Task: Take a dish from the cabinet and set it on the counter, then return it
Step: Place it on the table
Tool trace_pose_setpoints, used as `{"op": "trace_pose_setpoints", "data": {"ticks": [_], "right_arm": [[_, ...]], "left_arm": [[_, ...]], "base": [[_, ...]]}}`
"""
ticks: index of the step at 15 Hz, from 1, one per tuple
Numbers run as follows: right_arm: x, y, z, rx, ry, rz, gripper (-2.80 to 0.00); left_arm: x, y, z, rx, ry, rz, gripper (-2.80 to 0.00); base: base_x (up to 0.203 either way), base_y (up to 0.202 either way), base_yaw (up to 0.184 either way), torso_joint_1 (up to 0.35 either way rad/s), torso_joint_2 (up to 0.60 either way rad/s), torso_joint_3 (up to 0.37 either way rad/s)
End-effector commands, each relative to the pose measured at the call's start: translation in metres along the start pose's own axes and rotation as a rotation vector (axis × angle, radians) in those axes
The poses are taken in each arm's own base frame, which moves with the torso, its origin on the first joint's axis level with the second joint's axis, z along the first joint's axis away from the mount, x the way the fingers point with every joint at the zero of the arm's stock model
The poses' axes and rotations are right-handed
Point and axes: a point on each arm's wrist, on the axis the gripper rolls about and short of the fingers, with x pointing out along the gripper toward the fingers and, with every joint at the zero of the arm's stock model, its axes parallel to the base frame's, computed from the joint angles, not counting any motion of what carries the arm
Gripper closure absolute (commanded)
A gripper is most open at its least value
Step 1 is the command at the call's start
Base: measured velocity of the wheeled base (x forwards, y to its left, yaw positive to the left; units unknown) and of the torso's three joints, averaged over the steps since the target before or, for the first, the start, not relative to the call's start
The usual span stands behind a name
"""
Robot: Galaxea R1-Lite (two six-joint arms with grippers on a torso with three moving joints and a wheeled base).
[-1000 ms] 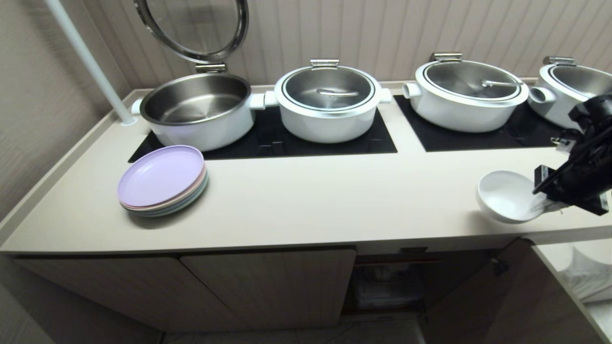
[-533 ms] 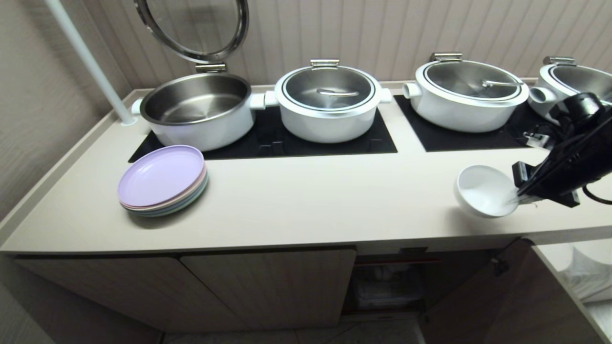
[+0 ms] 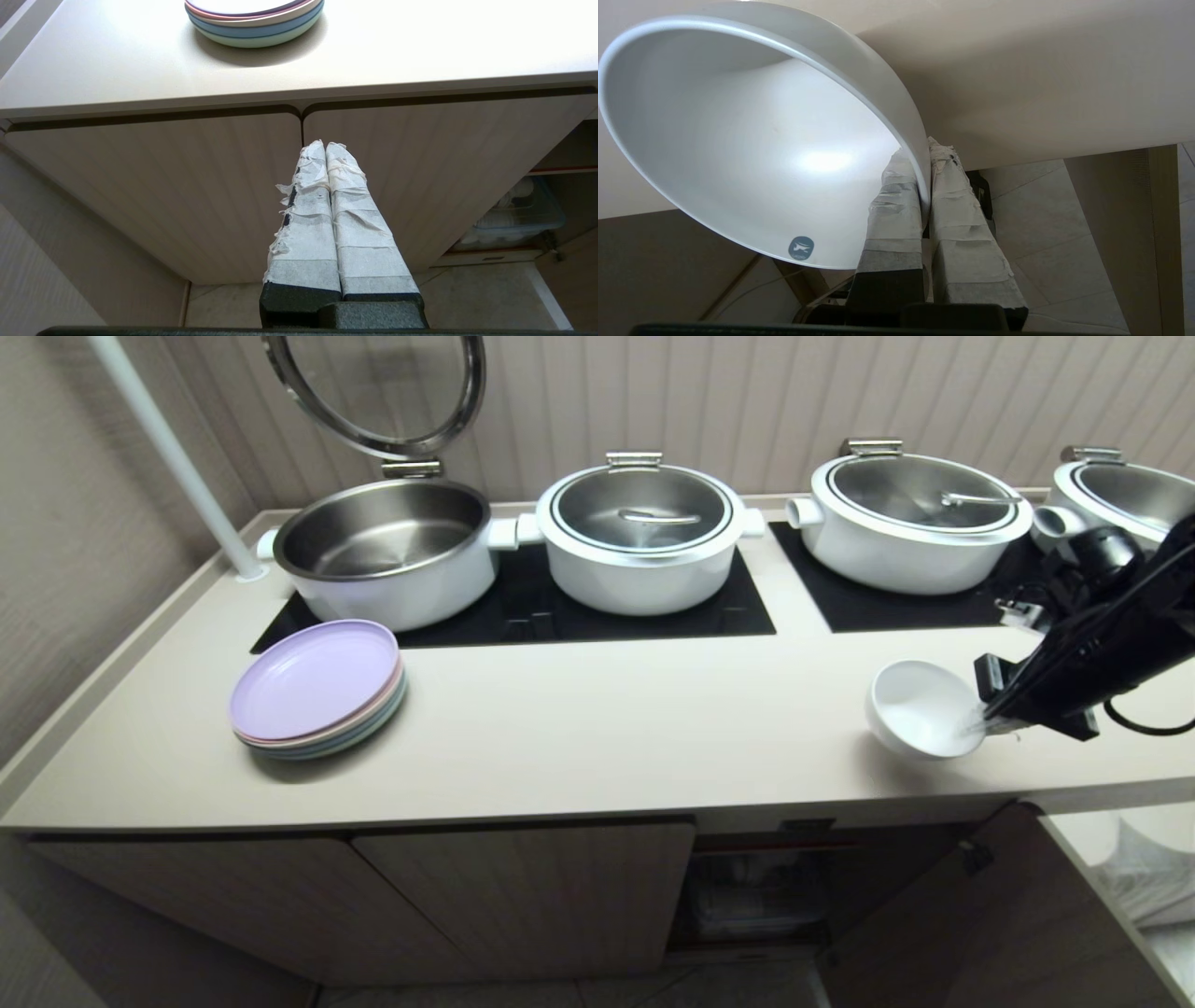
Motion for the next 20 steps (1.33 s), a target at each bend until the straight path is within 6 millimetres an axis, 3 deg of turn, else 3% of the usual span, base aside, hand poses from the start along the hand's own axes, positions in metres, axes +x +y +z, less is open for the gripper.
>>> {"op": "trace_pose_setpoints", "data": {"ticks": [1, 9, 20], "right_arm": [[0.004, 0.0, 0.002, 0.006, 0.02, 0.0, 0.0], [0.002, 0.001, 0.004, 0.027, 0.104, -0.01, 0.0], [0.018, -0.003, 0.012, 0.043, 0.145, -0.021, 0.0]], "left_arm": [[0.0, 0.0, 0.0, 0.001, 0.0, 0.0, 0.0], [0.0, 0.0, 0.0, -0.001, 0.0, 0.0, 0.0], [0.0, 0.0, 0.0, 0.001, 0.0, 0.0, 0.0]], "base": [[0.0, 0.0, 0.0, 0.0, 0.0, 0.0], [0.0, 0.0, 0.0, 0.0, 0.0, 0.0], [0.0, 0.0, 0.0, 0.0, 0.0, 0.0]]}}
